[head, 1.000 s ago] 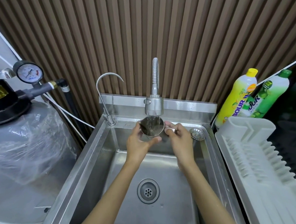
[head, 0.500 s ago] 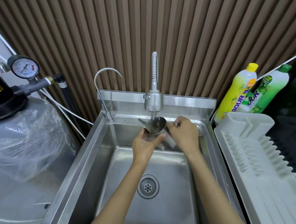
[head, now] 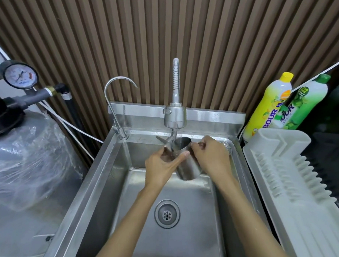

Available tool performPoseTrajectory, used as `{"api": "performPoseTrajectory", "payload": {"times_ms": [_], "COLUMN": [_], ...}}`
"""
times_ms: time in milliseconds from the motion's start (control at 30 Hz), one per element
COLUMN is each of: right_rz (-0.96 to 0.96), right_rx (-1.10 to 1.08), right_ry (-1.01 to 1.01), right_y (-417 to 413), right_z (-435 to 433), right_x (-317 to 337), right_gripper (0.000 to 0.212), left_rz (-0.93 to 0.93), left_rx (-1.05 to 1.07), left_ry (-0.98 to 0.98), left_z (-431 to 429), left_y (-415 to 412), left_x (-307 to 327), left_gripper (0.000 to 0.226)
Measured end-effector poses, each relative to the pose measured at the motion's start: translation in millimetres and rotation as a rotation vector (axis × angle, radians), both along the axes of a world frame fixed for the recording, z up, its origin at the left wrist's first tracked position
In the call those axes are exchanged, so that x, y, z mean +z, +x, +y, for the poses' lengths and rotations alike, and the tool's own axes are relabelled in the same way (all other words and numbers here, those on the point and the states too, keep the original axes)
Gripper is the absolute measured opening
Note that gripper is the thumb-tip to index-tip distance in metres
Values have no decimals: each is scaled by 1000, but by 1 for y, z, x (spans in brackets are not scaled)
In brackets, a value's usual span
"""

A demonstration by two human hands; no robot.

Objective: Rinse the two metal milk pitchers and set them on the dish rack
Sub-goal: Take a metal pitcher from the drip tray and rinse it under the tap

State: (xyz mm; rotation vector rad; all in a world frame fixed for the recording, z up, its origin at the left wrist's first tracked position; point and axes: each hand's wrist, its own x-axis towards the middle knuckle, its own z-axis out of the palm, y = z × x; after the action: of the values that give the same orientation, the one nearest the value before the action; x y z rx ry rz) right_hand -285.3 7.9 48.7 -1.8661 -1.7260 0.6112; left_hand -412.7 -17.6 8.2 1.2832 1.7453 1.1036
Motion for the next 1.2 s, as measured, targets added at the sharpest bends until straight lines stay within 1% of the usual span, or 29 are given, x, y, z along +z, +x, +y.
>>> {"api": "performPoseTrajectory", "payload": {"times_ms": [33, 67, 133, 167, 233, 267, 300, 333, 367, 400, 467, 500, 533, 567, 600, 633, 700, 767, 800, 833, 867, 900, 933, 967, 1000, 1033, 1100, 1133, 1200], "right_rz": [-27, 30, 363, 560, 930, 1055, 1091, 1068, 990, 893, 640, 465, 306, 235, 261, 373, 676, 1002, 1106, 1143, 1130, 1079, 993, 886, 780, 655, 386, 325, 374], "right_rx": [25, 52, 79, 91, 76, 71, 71, 68, 49, 19, -28, -47, -41, -27, -7, 15, 54, 90, 100, 110, 120, 119, 104, 75, 44, 12, -8, 9, 49], "right_ry": [86, 131, 78, -12, -236, -334, -402, -445, -458, -435, -278, -161, -56, 36, 102, 131, 49, -146, -265, -366, -445, -490, -497, -455, -385, -283, -42, 50, 138], "right_y": [-5, -8, -11, -12, -8, -5, -1, 4, 10, 14, 19, 18, 15, 9, 4, 0, -6, -6, -4, 0, 3, 8, 12, 14, 15, 15, 9, 3, -7], "right_z": [-1, -2, -4, -6, -10, -12, -13, -13, -11, -7, -1, 2, 3, 3, 3, 3, 3, 2, 2, 0, -3, -5, -4, -1, 1, 3, 6, 5, 2], "right_x": [0, -2, -13, -21, -37, -42, -42, -40, -36, -31, -19, -14, -9, -6, -5, -7, -14, -25, -32, -34, -33, -30, -27, -21, -14, -7, 2, 4, -1], "right_gripper": [20, 19, 13, 8, 20, 21, 19, 15, 14, 17, 20, 23, 24, 21, 19, 19, 23, 22, 21, 16, 10, 11, 15, 14, 12, 16, 25, 26, 23], "left_rz": [-66, -123, -191, -167, -17, 93, 209, 289, 310, 269, 34, -95, -191, -249, -293, -327, -326, -159, -25, 122, 248, 319, 336, 295, 187, 31, -250, -320, -385], "left_rx": [0, 7, 5, -9, -34, -8, 48, 107, 147, 162, 134, 104, 71, 44, 31, 32, 48, 70, 93, 122, 150, 168, 179, 175, 161, 137, 63, 30, -9], "left_ry": [18, 51, 147, 192, 253, 256, 227, 170, 111, 64, 36, 21, 5, 7, 40, 90, 195, 272, 280, 264, 225, 174, 125, 80, 53, 42, 28, 35, 88], "left_z": [3, 5, 8, 9, 8, 7, 4, 1, -3, -6, -7, -5, -1, 3, 6, 8, 12, 10, 9, 6, 2, -1, -4, -4, -4, -3, 1, 4, 9], "left_y": [0, 0, -6, -9, -11, -10, -7, -4, 0, 2, 6, 7, 8, 10, 11, 11, 6, -1, -3, -5, -6, -6, -4, -3, -1, 0, 2, 1, -4], "left_x": [-4, -6, -6, -3, 7, 10, 10, 10, 9, 6, 2, 0, -3, -5, -6, -6, -2, 10, 14, 18, 21, 21, 19, 15, 12, 9, 3, 0, -2], "left_gripper": [42, 49, 63, 67, 72, 76, 80, 82, 83, 80, 61, 52, 48, 49, 52, 57, 66, 70, 75, 84, 91, 96, 94, 84, 70, 56, 45, 45, 49]}}
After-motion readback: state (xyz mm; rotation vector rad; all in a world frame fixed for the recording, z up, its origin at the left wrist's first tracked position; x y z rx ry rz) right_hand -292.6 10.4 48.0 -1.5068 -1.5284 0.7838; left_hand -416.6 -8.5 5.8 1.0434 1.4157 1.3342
